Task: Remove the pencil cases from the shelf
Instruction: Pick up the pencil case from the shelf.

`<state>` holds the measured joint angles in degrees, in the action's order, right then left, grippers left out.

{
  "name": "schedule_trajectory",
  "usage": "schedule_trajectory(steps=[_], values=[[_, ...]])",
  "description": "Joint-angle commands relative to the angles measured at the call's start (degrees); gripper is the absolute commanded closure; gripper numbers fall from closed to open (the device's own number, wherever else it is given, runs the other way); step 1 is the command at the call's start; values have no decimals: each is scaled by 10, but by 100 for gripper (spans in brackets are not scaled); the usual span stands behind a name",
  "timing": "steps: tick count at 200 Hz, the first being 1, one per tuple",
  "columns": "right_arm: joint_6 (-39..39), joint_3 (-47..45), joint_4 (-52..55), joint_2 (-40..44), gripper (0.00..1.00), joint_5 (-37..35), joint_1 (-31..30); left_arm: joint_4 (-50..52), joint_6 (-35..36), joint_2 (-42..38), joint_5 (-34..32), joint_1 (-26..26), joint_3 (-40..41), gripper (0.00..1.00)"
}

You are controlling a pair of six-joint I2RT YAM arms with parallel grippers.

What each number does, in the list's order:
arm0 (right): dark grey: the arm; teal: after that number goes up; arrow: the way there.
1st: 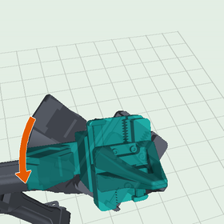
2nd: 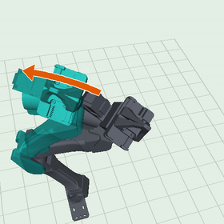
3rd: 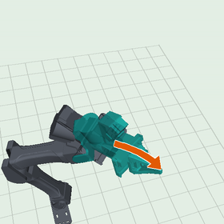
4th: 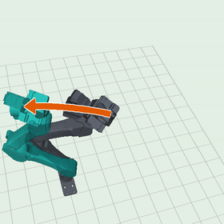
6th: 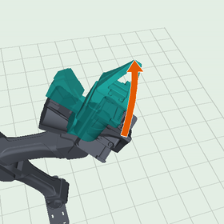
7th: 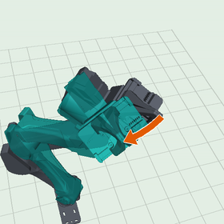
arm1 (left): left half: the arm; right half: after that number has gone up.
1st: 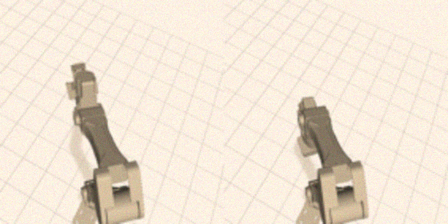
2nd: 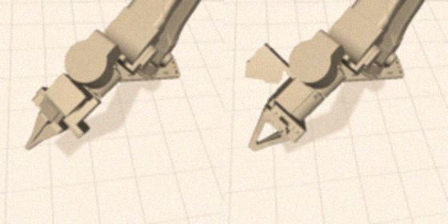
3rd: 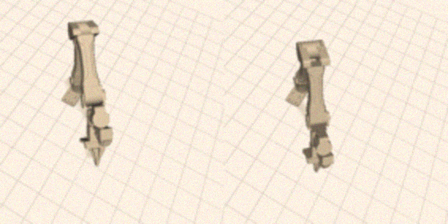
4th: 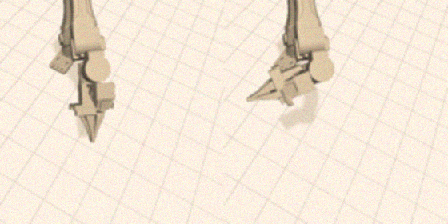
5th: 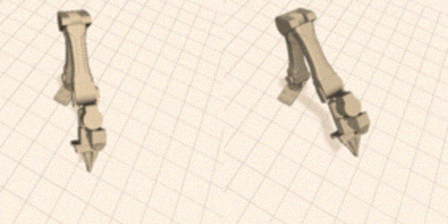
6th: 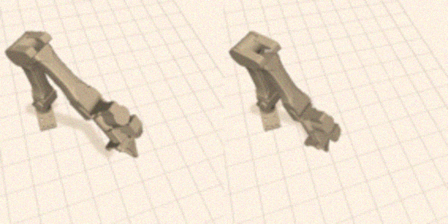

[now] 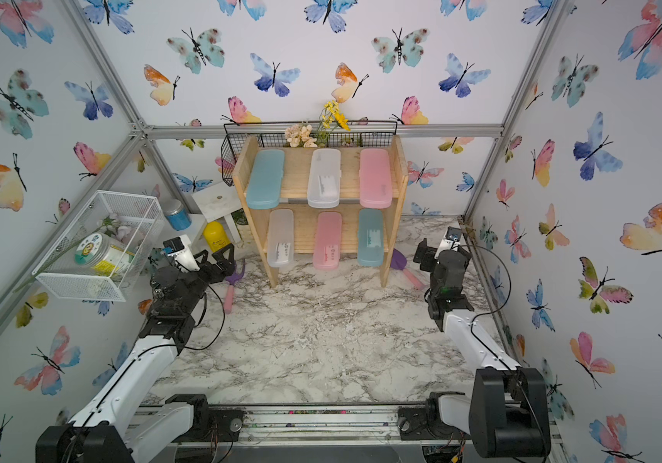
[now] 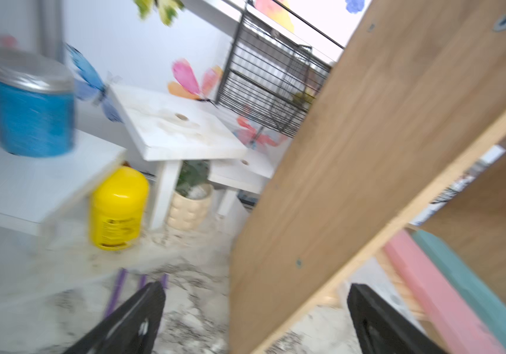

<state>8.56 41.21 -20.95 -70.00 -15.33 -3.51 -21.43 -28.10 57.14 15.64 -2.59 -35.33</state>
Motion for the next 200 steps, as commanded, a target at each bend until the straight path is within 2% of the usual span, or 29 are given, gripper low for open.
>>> schedule_trajectory(steps=[1, 20, 41, 72, 101, 150, 200], values=[[43, 6, 188, 39, 1, -26, -2, 66, -148, -5, 208, 0, -9, 1], [55, 7, 222, 75, 1, -1, -2, 59, -193, -10, 259, 0, -6, 1], [58, 23, 260, 80, 1, 17, -2, 56, -223, -21, 269, -1, 5, 1], [60, 45, 296, 72, 1, 33, -2, -26, -300, 6, 311, -7, 33, 1], [63, 51, 299, 75, 1, 43, -2, -60, -321, 36, 304, -31, 26, 1], [63, 63, 305, 54, 2, 45, -2, -142, -363, 129, 299, -66, -8, 12], [57, 74, 303, 36, 1, 46, -2, -134, -353, 174, 285, -73, -42, 24]])
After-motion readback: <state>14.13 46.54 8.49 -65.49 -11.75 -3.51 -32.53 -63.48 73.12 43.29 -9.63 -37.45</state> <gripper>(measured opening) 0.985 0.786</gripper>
